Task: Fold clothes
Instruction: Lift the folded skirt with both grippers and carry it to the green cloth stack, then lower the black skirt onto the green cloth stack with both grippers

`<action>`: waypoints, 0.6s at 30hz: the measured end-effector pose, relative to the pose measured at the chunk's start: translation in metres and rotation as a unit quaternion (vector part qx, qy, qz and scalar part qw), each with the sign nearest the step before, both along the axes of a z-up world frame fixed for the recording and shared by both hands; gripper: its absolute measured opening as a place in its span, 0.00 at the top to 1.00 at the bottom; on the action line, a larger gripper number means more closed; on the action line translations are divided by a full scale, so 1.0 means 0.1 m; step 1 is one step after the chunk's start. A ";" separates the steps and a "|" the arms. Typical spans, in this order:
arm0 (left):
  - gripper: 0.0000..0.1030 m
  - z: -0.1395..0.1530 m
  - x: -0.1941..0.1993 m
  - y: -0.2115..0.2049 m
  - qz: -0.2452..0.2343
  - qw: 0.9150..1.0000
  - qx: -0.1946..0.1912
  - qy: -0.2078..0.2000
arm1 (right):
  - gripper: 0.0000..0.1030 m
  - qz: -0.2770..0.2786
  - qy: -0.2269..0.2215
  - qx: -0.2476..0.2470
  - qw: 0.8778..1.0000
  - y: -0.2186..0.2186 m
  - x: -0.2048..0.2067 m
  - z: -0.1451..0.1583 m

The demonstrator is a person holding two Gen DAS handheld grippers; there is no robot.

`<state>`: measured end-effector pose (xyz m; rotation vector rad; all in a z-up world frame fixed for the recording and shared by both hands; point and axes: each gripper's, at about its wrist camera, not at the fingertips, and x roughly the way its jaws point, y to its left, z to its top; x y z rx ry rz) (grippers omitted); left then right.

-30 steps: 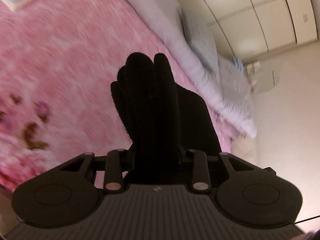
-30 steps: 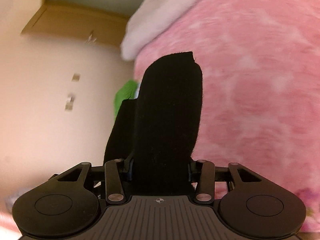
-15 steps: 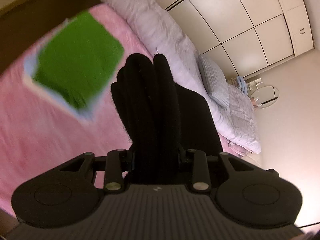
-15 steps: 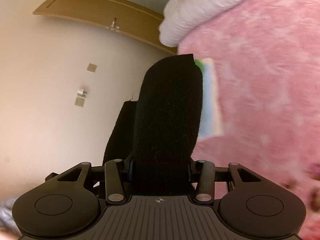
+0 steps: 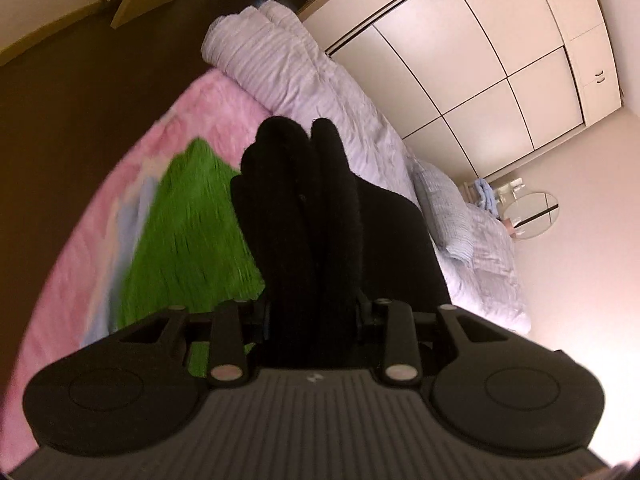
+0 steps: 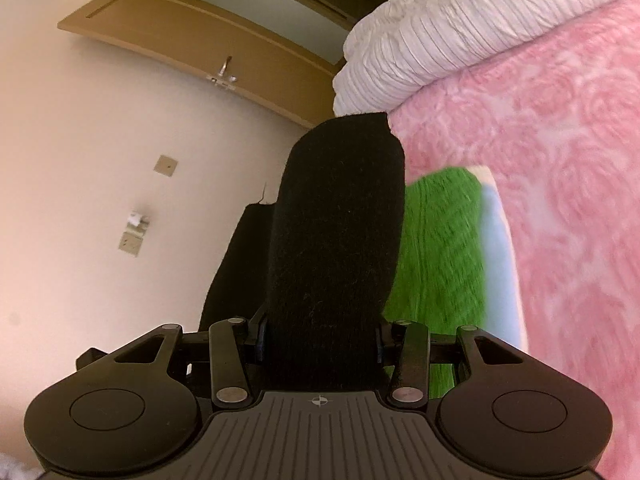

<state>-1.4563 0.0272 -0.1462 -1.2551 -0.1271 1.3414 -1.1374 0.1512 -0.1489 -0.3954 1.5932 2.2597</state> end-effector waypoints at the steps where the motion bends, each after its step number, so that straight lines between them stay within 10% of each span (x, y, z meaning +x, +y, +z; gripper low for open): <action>1: 0.72 -0.03 -0.07 0.07 0.000 1.000 0.004 -0.001 | 0.57 -0.001 -0.001 0.006 1.000 0.07 -0.07 -0.01; 18: 0.69 -1.08 -0.47 0.31 -0.004 0.999 -0.029 -0.020 | 0.50 -0.019 -0.072 0.007 0.997 0.16 -0.49 -0.83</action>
